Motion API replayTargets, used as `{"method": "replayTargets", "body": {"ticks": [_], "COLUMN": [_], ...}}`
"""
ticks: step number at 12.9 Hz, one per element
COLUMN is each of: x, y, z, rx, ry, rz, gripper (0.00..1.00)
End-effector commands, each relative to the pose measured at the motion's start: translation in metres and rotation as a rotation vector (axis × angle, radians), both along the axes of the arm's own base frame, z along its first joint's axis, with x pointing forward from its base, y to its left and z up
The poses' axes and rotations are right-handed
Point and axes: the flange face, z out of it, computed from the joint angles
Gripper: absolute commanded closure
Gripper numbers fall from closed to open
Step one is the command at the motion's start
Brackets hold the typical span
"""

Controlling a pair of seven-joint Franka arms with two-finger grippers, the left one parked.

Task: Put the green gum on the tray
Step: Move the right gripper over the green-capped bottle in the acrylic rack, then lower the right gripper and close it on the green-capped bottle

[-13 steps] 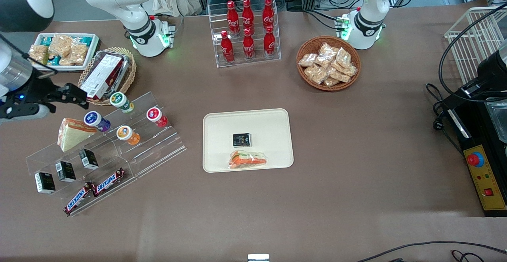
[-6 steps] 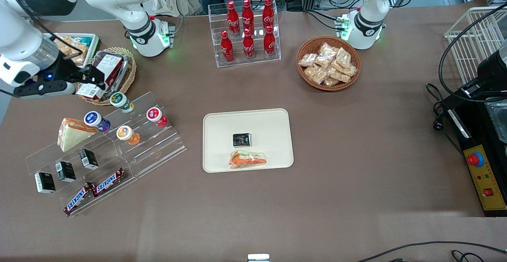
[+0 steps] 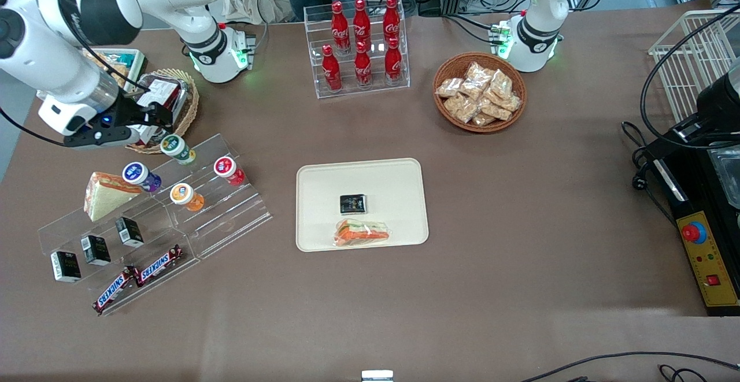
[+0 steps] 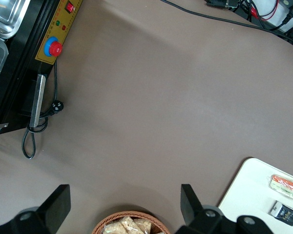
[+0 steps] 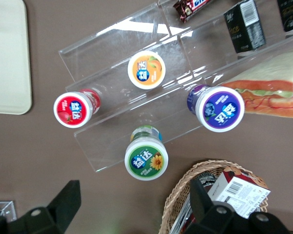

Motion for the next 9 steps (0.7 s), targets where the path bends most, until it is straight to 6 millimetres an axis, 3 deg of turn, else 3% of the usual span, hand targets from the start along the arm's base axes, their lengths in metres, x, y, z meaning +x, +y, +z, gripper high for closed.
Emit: {"method": "replayTargets", "body": {"ticks": [1, 9], "x": [-0.012, -0.012], "y": [-0.004, -0.004], "z": [-0.017, -0.061], "rx": [-0.022, -0.029], "ry": [-0.021, -0.023], "rz": [0.013, 0.021], "gripper": [0.01, 0.01]}}
